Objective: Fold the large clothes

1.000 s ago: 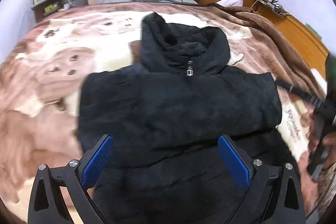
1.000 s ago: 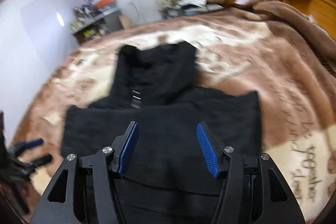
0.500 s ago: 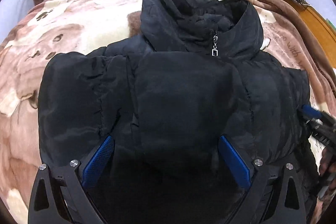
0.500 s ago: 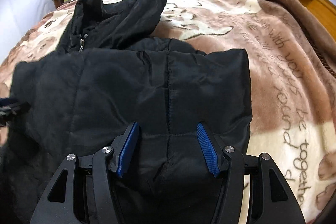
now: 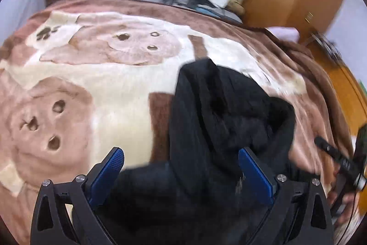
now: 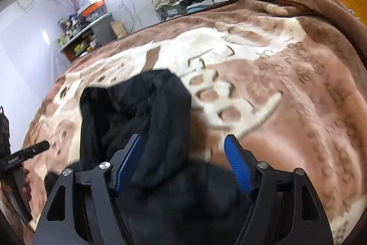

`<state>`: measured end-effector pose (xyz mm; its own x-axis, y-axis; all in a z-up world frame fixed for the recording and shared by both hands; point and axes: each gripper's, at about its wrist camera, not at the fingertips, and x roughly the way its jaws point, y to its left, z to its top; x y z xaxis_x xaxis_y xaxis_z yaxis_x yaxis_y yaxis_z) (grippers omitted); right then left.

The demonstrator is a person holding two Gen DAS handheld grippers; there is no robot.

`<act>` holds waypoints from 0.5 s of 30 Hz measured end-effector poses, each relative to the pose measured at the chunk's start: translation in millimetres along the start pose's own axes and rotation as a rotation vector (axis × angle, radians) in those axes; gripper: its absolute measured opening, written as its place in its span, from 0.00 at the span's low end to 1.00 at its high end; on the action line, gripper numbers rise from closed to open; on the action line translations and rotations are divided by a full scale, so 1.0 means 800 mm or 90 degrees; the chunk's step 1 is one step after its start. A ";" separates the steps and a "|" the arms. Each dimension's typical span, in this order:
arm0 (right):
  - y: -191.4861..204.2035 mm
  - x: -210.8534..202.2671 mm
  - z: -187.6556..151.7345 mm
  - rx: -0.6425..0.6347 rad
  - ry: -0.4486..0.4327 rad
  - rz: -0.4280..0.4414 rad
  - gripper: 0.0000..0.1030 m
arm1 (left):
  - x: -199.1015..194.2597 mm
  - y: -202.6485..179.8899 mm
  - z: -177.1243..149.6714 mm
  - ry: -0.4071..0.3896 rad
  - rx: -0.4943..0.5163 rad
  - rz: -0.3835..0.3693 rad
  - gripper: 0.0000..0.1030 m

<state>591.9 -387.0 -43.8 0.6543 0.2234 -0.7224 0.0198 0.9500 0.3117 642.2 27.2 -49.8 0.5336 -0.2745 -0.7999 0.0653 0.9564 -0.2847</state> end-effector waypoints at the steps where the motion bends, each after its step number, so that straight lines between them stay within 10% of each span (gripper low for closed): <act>1: 0.001 0.014 0.007 0.005 0.005 0.001 0.75 | 0.018 0.001 0.010 0.014 -0.003 -0.008 0.98; 9: 0.006 0.090 0.023 -0.005 0.060 -0.078 0.75 | 0.112 0.003 0.021 0.068 -0.058 0.022 0.95; 11: 0.006 0.095 0.023 -0.001 0.049 -0.074 0.75 | 0.123 -0.001 0.022 0.069 -0.056 0.039 0.76; 15: 0.018 0.094 0.020 -0.011 0.039 -0.071 0.15 | 0.133 -0.013 0.023 0.088 -0.040 0.042 0.22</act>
<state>653.6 -360.1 -83.5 0.6009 0.1292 -0.7888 0.0757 0.9732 0.2171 714.1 -9.7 -122.3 0.4130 -0.2273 -0.8819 -0.0215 0.9657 -0.2589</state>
